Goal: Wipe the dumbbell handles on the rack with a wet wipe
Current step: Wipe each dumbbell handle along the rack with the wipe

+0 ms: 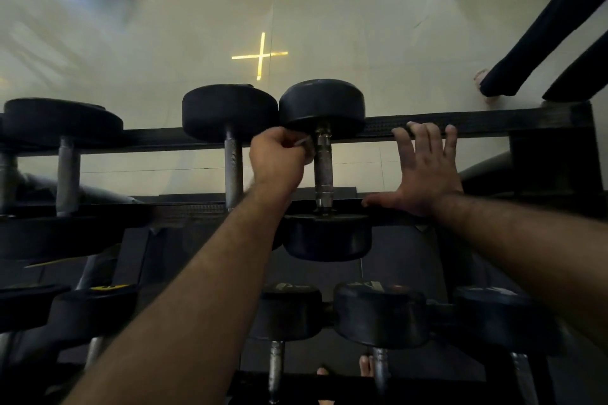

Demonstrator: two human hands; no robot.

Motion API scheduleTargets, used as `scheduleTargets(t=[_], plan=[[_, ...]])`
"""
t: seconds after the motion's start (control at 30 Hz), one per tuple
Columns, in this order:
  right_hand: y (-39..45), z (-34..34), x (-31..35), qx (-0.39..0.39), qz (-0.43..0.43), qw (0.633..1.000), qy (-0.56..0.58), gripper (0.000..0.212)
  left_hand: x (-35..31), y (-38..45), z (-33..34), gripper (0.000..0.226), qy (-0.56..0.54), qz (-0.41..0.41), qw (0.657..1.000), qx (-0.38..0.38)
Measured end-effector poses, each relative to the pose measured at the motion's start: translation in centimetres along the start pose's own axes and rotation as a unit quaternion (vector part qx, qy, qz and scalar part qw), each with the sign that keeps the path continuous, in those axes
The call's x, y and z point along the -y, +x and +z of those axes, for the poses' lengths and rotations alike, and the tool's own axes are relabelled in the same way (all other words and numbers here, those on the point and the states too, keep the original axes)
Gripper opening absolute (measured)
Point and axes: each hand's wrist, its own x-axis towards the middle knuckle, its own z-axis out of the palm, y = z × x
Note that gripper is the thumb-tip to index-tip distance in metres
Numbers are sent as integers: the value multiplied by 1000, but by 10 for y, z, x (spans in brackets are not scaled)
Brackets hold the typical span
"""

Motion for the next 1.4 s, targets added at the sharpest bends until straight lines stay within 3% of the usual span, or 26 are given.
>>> scheduleTargets(t=[0.07,0.13,0.17,0.2,0.27,0.33,0.37,0.43,0.5,0.53,0.6,0.67,0.73,0.77,0.87,0.9,0.93,0.97,1.07,1.13,1.2,1.27,1.37,1.4], plan=[[0,-1,0,2,0,1000,0,154,13,-2,1,22,87,-26,993,78],[0,0,0,2,1,1000,-1,154,21,-4,-14,21,233,-47,952,190],[1,0,0,2,0,1000,-3,154,21,-3,-22,18,264,-42,942,204],[1,0,0,3,-2,1000,-2,154,18,-1,-28,17,255,-20,950,180],[1,0,0,3,-4,1000,0,154,5,-4,-27,16,186,73,978,59],[2,0,0,2,-3,1000,-2,153,-8,-11,-14,19,172,189,967,4],[2,0,0,2,-3,1000,-2,153,-10,-14,-7,21,198,241,950,30],[2,-1,1,3,-4,1000,-1,152,-10,-17,-4,26,301,302,888,173],[1,0,1,1,-4,1000,-2,152,-12,-15,-14,31,401,282,804,337],[1,0,1,0,-4,1000,-3,151,-15,-12,-19,30,415,272,782,376],[1,-1,1,-3,-5,1000,1,151,-23,-8,-26,18,369,298,815,333],[1,-1,1,-2,-4,1000,2,151,-20,-1,-23,15,320,402,842,164],[1,-1,1,2,-2,1000,-3,150,-10,1,-18,25,326,451,826,94],[1,-1,1,3,-3,1000,-3,151,-6,0,-17,26,348,454,810,128],[1,0,1,2,-4,1000,0,151,-7,-6,-32,29,403,353,772,342],[1,0,1,1,-4,1000,-1,150,-11,-6,-39,31,415,299,762,398],[1,0,1,1,-4,1000,-2,150,-13,-4,-46,32,406,256,773,416],[0,0,1,3,-5,1000,-3,151,-13,0,-51,31,374,220,813,388],[2,0,0,4,-3,1000,-5,151,-9,7,-48,24,219,91,961,141],[2,0,0,4,-2,1000,-6,151,-1,11,-23,27,59,-18,996,68],[1,0,-1,6,-2,1000,-6,151,4,10,4,26,14,-57,996,63],[1,0,-1,6,-3,1000,-6,151,10,7,10,30,87,-77,988,99],[2,0,0,8,-5,1000,-9,151,6,8,-11,30,293,-95,914,265],[2,1,-1,8,-5,1000,-10,151,6,14,-17,32,303,-94,908,272]])
